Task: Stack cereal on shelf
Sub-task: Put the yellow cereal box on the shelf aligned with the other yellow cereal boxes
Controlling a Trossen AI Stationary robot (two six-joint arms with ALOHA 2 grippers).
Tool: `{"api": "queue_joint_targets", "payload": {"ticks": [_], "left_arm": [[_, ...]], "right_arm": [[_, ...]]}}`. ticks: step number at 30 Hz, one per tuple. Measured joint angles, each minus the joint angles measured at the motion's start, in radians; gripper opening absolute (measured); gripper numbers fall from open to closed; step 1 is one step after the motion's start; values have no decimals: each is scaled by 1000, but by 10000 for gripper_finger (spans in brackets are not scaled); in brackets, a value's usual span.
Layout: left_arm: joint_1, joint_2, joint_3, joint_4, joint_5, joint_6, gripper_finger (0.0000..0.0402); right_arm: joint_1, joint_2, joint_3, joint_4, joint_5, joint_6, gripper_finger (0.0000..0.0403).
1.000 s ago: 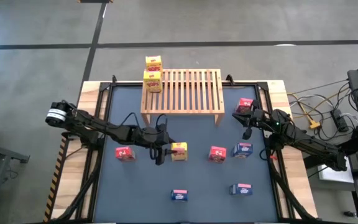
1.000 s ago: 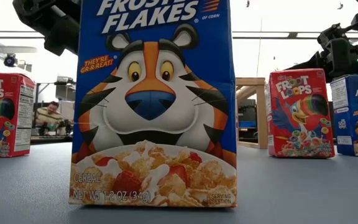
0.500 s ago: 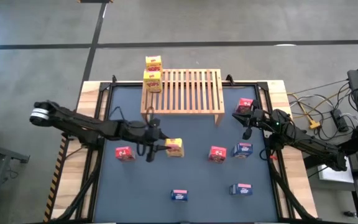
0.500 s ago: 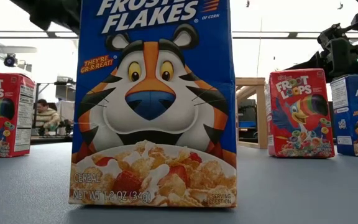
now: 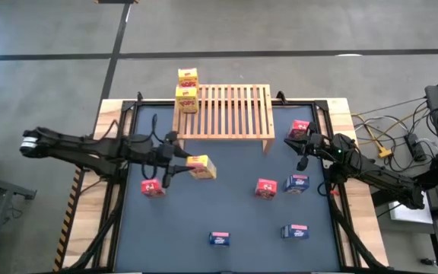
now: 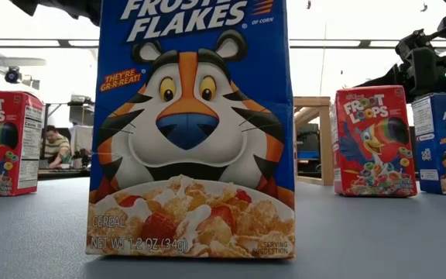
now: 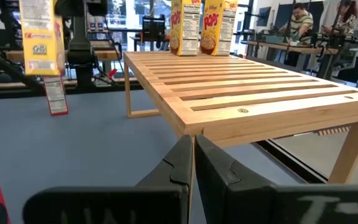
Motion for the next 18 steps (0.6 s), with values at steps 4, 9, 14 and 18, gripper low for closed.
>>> {"api": "queue_joint_targets", "payload": {"ticks": [4, 9, 14, 18], "left_arm": [[2, -44, 0, -23, 1, 14, 145], [3, -80, 0, -36, 0, 27, 145], [16, -118, 0, -92, -44, 58, 146], [52, -156, 0, -129, -60, 97, 146]], "right_arm": [[0, 0, 0, 0, 0, 0, 9], [0, 0, 0, 0, 0, 0, 9], [0, 0, 0, 0, 0, 0, 9], [0, 0, 0, 0, 0, 0, 9]]}}
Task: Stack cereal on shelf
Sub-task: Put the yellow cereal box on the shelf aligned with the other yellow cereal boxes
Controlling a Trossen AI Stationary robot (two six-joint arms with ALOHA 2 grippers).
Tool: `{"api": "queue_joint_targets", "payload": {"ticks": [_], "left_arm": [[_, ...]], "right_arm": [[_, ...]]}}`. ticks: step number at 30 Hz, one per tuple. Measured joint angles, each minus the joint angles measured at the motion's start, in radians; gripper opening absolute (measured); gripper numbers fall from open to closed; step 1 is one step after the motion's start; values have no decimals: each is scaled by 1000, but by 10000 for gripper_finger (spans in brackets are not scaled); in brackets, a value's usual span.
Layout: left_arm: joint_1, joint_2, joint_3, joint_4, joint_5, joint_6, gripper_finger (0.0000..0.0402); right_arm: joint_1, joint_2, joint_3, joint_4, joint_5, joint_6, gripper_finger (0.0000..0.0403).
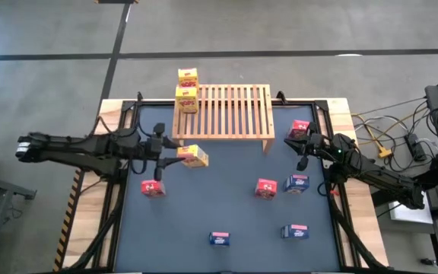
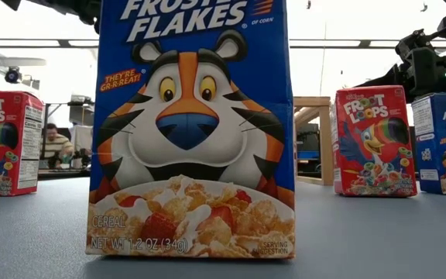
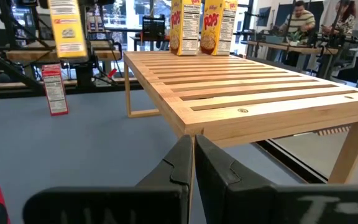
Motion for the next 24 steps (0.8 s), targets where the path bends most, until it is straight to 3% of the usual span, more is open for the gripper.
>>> {"api": "queue_joint_targets", "payload": {"ticks": [9, 24], "left_arm": [[130, -69, 92, -140, 19, 92, 146], [452, 47, 269, -319, 322, 255, 146]], "right_arm": [[0, 0, 0, 0, 0, 0, 9], [0, 0, 0, 0, 0, 0, 9]]}}
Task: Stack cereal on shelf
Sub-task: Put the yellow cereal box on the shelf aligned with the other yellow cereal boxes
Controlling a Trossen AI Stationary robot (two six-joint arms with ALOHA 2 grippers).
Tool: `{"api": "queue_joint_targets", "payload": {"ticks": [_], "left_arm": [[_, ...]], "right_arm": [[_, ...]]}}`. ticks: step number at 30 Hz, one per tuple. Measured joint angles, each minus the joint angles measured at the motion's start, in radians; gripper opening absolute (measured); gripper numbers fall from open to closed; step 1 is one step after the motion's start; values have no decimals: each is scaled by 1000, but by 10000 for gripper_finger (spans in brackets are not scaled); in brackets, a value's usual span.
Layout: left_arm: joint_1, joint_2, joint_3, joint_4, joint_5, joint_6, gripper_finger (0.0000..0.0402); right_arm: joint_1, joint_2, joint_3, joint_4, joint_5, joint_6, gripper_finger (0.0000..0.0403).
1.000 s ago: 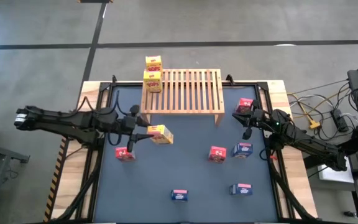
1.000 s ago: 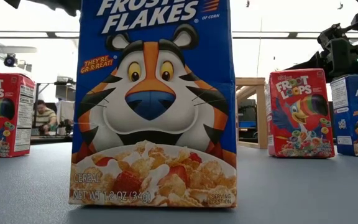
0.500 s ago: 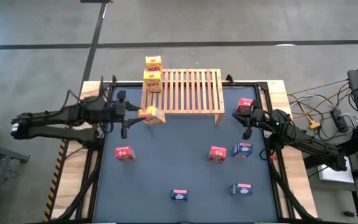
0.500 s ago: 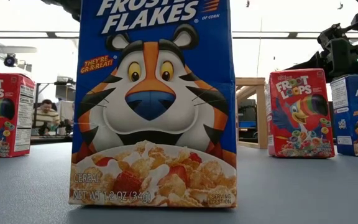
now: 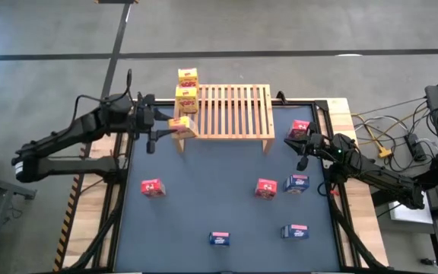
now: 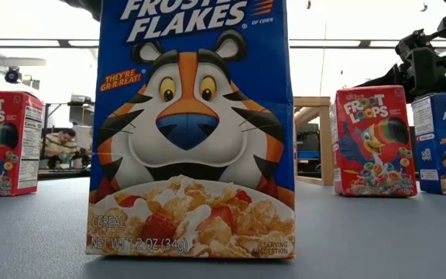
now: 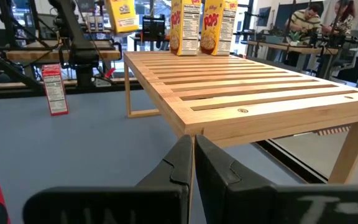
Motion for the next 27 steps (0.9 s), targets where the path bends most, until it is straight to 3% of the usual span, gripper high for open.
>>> {"api": "queue_joint_targets", "payload": {"ticks": [7, 16, 27], "left_arm": [[151, 70, 9, 0, 169, 84, 146], [263, 133, 9, -17, 242, 151, 146], [271, 172, 18, -6, 255, 180, 146]], "right_arm": [[0, 0, 0, 0, 0, 0, 9], [0, 0, 0, 0, 0, 0, 9], [0, 0, 0, 0, 0, 0, 9]]}}
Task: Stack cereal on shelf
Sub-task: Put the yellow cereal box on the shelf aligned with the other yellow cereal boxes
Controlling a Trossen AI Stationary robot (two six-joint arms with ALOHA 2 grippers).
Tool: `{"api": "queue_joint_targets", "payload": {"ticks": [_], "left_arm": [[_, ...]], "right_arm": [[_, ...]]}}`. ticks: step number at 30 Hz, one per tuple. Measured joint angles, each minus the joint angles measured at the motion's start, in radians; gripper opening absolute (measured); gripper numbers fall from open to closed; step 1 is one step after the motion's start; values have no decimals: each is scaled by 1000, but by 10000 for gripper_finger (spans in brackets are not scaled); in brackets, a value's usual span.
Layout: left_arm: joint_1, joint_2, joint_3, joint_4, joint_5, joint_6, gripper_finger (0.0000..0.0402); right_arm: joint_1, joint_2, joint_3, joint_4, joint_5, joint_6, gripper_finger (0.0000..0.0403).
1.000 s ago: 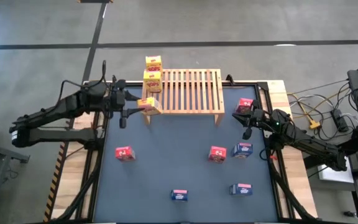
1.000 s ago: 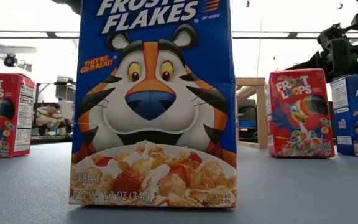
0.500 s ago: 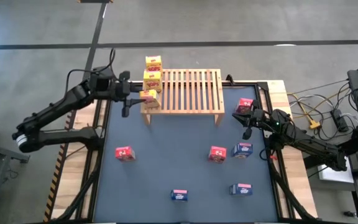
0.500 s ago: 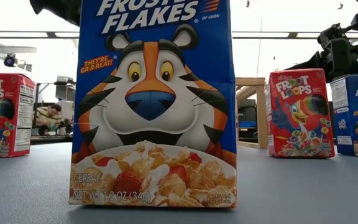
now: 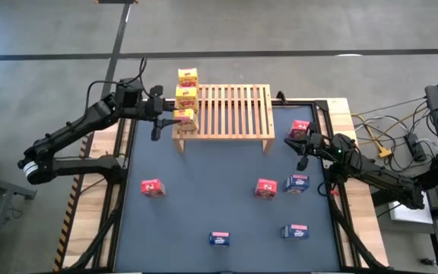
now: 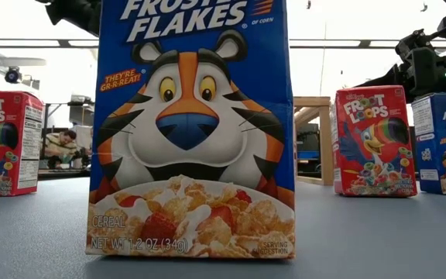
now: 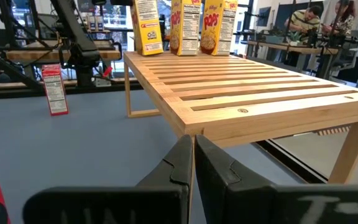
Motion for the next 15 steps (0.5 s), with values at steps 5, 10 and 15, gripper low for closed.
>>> {"api": "queue_joint_targets", "payload": {"ticks": [5, 10, 15], "left_arm": [[0, 33, 66, -85, -4, 1, 160], [0, 73, 124, -135, -4, 2, 187], [0, 106, 138, -129, -4, 1, 203]], "right_arm": [[0, 0, 0, 0, 0, 0, 9], [0, 0, 0, 0, 0, 0, 9], [0, 0, 0, 0, 0, 0, 9]]}}
